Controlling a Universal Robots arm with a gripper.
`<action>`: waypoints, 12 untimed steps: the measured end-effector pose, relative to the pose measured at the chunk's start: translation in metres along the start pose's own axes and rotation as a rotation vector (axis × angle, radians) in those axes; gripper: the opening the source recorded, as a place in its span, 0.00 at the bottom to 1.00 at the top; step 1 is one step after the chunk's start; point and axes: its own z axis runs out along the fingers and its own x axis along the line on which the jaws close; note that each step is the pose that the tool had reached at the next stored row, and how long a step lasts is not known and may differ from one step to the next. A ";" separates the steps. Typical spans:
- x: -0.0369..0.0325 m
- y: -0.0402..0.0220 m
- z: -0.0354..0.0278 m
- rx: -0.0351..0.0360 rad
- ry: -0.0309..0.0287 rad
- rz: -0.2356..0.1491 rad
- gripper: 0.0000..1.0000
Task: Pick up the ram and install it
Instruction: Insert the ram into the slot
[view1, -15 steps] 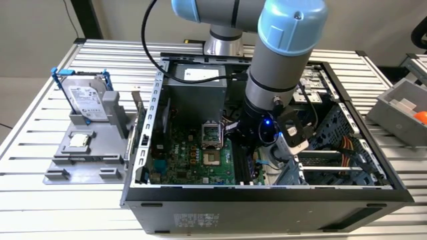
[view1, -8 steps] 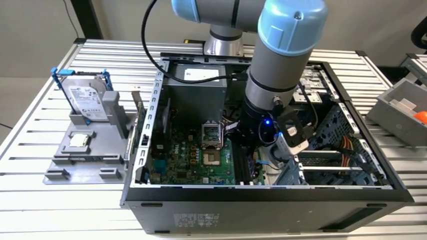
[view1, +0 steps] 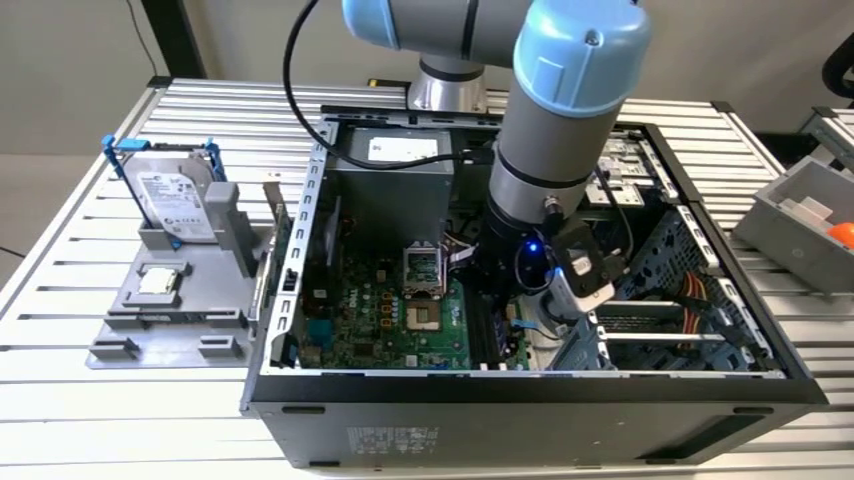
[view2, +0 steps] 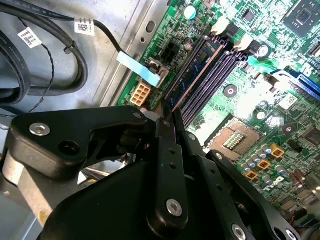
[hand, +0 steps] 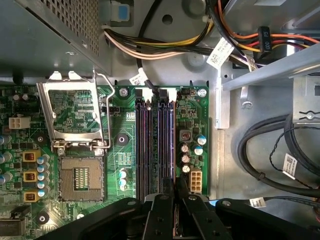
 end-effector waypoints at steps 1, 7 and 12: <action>0.0001 -0.0001 0.0014 0.0002 0.0000 0.000 0.00; 0.0002 -0.0001 0.0050 -0.0001 -0.0001 0.001 0.00; 0.0001 0.0002 0.0058 -0.0017 -0.0004 0.001 1.00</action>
